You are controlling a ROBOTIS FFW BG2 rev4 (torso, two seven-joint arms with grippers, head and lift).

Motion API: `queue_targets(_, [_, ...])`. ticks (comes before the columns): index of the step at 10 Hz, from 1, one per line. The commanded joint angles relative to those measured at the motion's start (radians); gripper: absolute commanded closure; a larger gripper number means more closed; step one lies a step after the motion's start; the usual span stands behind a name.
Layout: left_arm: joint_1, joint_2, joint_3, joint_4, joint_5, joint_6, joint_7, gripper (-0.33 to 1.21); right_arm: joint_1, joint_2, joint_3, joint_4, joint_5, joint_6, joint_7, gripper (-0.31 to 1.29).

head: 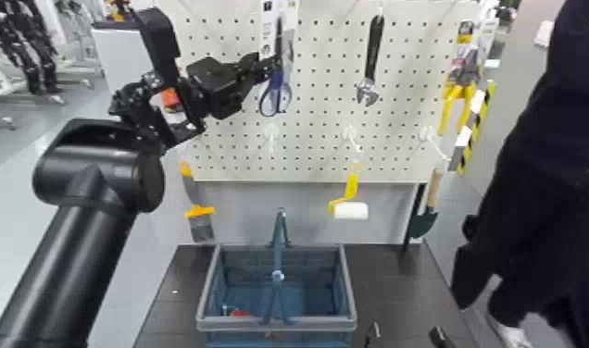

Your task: Put the blue scissors into the crate.

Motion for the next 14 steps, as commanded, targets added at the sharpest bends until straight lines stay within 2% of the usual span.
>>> queue_targets(1, [0.035,-0.004,0.001,-0.07,0.013,0.027,0.004,1.12,0.001,0.001,0.0,0.0,0.0,0.004,0.0,0.15])
queue_targets(7, [0.129,-0.024,0.034,-0.204,0.022,0.11,0.005,1.12,-0.001,0.002,0.0,0.0,0.002,0.012,0.0,0.14])
queue_targets(12, [0.258,-0.012,0.045,-0.314,0.05,0.205,0.022,1.12,-0.001,0.002,0.001,0.0,0.006,0.016,0.0,0.14])
queue_targets(14, [0.319,-0.001,0.054,-0.325,0.062,0.241,0.034,1.14,-0.001,0.004,0.001,-0.002,0.006,0.018,0.0,0.14])
